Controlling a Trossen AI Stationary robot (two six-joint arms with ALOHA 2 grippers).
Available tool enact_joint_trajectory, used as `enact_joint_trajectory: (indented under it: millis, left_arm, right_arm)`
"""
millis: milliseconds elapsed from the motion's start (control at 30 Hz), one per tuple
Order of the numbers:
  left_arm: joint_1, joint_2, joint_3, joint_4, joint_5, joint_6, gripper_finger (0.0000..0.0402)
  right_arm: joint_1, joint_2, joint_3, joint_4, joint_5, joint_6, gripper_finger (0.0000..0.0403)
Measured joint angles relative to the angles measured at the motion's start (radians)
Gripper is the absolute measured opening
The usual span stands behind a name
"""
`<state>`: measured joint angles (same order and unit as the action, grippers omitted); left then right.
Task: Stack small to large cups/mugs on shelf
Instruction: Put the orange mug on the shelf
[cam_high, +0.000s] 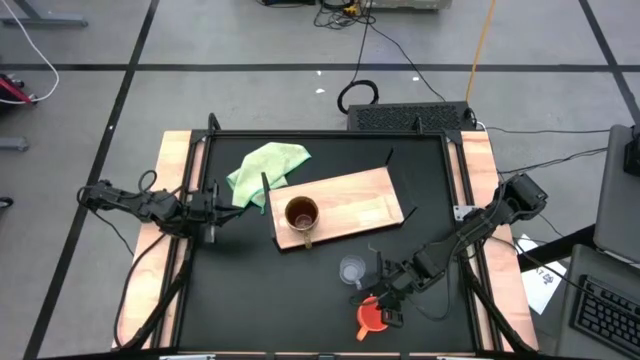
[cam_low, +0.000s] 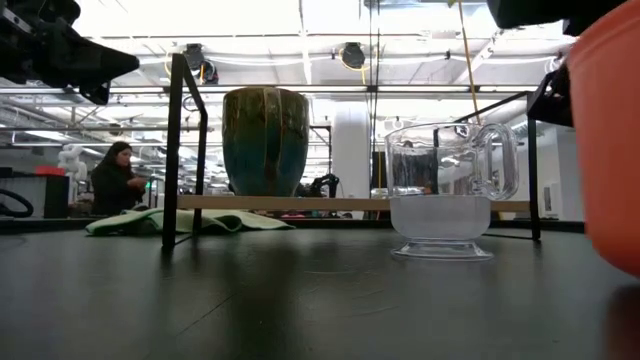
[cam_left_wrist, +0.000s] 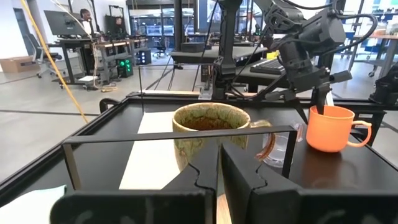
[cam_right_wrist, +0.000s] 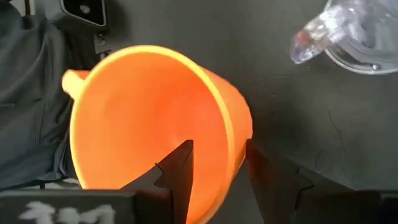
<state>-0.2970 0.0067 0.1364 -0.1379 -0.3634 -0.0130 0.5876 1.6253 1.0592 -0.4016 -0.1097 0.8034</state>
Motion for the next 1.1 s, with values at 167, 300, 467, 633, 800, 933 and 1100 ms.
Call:
enact_joint_trajectory:
  millis: [167,300,467,633,800,933,1100]
  left_arm:
    - [0.0,0.0,0.0,-0.002,0.0,-0.001,0.0021]
    - [0.0,0.0,0.0,-0.002,0.0,-0.001,0.0021]
    - [0.0,0.0,0.0,-0.002,0.0,-0.004,0.0021]
    - [0.0,0.0,0.0,-0.002,0.0,-0.004,0.0021]
    - [0.0,0.0,0.0,-0.001,0.0,0.001,0.0021]
    - [0.0,0.0,0.0,-0.002,-0.001,0.003,0.0021]
    - [0.0,0.0,0.0,-0.023,-0.001,0.003,0.0021]
  right_arm:
    - [-0.005,0.0,0.0,0.007,-0.001,-0.049,0.0098]
    - [-0.013,0.0,0.0,0.005,0.0,-0.083,0.004]
    - [-0.019,0.0,0.0,-0.002,0.002,-0.114,0.0011]
    - [-0.019,0.0,0.013,-0.061,0.003,-0.15,0.0005]
    - [-0.008,0.0,0.057,-0.148,0.106,-0.238,0.0003]
    - [0.017,0.0,0.099,-0.223,0.171,-0.348,0.0003]
    - [0.044,-0.023,0.112,-0.242,0.296,-0.482,0.0002]
